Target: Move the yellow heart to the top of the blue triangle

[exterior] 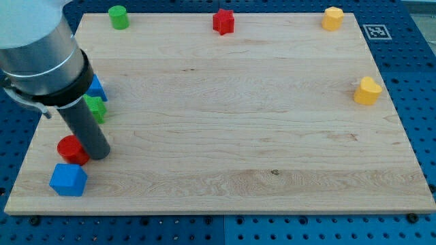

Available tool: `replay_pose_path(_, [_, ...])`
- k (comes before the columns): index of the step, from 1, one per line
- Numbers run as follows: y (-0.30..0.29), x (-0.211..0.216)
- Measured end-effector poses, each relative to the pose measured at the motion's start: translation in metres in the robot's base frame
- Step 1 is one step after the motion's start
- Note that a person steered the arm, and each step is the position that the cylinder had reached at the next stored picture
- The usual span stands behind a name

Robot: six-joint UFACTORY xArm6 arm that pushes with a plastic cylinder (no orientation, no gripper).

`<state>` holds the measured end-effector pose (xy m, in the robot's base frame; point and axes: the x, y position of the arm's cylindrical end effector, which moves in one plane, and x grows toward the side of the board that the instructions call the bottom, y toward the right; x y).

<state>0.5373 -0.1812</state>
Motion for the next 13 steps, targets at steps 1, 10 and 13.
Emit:
replay_pose_path(1, [0.048, -0.008])
replay_pose_path(10, [0.466, -0.116])
replay_pose_path(13, [0.379, -0.106])
